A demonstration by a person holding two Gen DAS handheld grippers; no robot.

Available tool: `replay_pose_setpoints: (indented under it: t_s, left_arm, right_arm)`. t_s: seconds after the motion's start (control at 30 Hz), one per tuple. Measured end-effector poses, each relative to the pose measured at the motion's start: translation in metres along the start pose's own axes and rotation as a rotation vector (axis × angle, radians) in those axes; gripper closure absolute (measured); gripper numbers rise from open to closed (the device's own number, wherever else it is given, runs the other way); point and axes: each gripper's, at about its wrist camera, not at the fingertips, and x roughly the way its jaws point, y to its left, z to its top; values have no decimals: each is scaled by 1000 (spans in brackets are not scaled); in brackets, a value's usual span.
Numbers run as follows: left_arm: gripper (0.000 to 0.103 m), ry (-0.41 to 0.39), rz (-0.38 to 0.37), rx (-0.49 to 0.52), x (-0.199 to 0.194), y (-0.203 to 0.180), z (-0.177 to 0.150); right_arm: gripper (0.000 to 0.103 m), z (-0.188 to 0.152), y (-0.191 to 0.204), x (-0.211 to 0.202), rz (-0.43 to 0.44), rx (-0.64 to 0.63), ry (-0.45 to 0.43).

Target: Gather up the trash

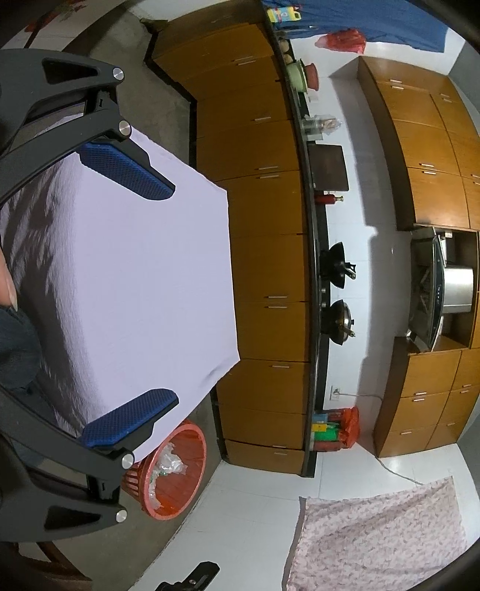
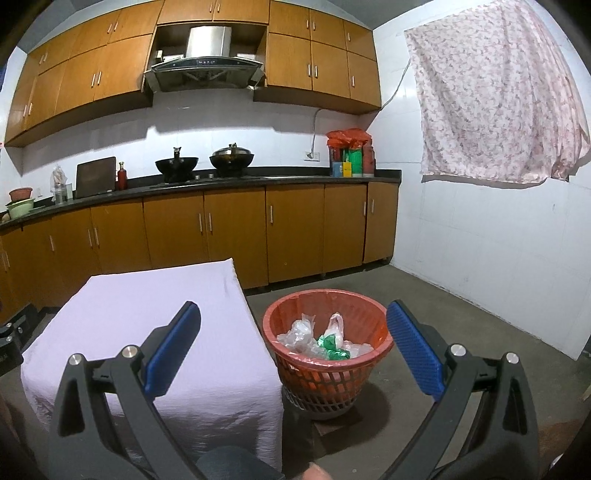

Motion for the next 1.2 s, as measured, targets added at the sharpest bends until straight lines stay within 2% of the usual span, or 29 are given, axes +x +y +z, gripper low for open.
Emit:
replay_pose_setpoints:
  t_s: [0.8,1.2]
  left_arm:
    - [2,27,-29,18,4,-7,-5]
    - [2,12,-38,26,-2,-7,-2]
  right_arm:
    - [4,-3,-11,1,-69,17,-6]
    - [4,-3,-14,2,-69,17,-6]
